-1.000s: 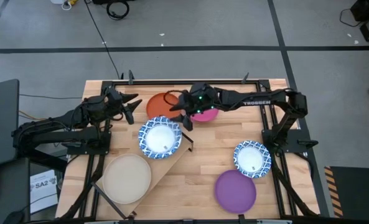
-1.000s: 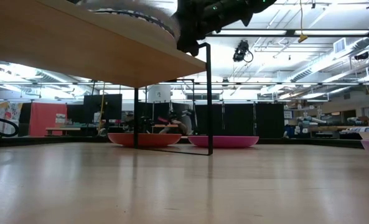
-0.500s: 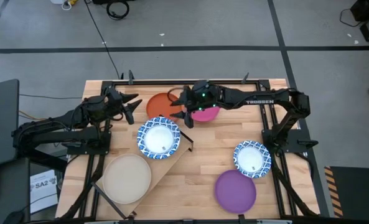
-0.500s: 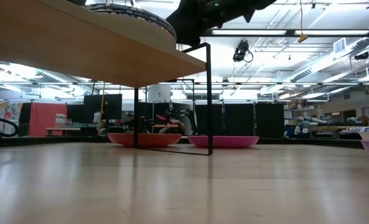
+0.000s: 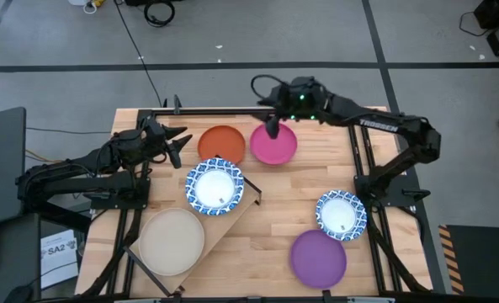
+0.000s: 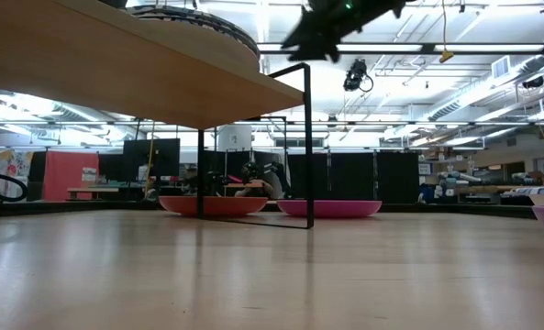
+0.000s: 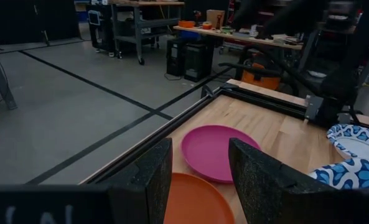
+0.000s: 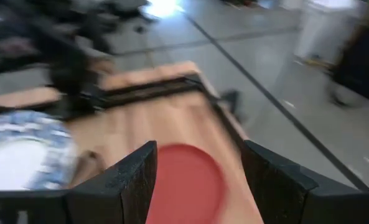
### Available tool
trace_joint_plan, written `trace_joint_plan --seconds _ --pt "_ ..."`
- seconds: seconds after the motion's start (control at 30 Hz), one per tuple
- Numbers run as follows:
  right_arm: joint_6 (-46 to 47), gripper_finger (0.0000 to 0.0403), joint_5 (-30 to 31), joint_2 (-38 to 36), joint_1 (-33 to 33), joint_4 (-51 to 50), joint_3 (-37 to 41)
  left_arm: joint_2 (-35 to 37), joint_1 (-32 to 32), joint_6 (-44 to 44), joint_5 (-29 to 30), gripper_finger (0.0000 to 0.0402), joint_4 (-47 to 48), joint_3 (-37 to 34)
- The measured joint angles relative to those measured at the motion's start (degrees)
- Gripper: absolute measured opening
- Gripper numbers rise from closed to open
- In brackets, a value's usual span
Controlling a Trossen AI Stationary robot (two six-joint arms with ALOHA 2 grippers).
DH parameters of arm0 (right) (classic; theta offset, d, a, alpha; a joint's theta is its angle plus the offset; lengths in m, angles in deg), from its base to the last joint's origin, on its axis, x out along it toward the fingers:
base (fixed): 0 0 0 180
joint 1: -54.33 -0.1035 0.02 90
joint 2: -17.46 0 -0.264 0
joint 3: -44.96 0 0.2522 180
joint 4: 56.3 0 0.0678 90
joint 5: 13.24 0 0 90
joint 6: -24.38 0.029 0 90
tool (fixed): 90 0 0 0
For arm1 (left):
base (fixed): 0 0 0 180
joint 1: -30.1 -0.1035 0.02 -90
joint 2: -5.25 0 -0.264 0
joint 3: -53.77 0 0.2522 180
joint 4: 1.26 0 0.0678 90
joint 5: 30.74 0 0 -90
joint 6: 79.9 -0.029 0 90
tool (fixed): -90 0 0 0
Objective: Place and stack plates onto a shelf
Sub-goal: Stack the pink plate on top of the light brown plate on the shelf
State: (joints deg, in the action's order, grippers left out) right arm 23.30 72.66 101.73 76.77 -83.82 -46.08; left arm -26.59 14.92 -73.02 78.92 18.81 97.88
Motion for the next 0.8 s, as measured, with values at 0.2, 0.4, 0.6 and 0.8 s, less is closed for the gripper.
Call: trace_joint_plan --seconds 0.2,0.4,0.6,0.8 --pt "-0.17 0.0238 4.89 -2.42 6.74 -11.16 0.0 0.0 0.0 0.0 0.0 0.0164 0.02 0.0" --pt "0.02 0.0238 5.61 0.4 14.69 -19.81 0.41 0.0 0.0 0.0 0.02 0.0164 0.0 0.0" --pt "2.23 0.0238 3.13 6.73 21.0 -22.51 2.08 0.0 0.0 0.02 0.0 0.0164 0.0 0.0" --pt "4.07 0.0238 -4.42 13.76 24.32 -22.34 2.56 0.0 0.0 0.0 0.01 0.0164 0.02 0.0"
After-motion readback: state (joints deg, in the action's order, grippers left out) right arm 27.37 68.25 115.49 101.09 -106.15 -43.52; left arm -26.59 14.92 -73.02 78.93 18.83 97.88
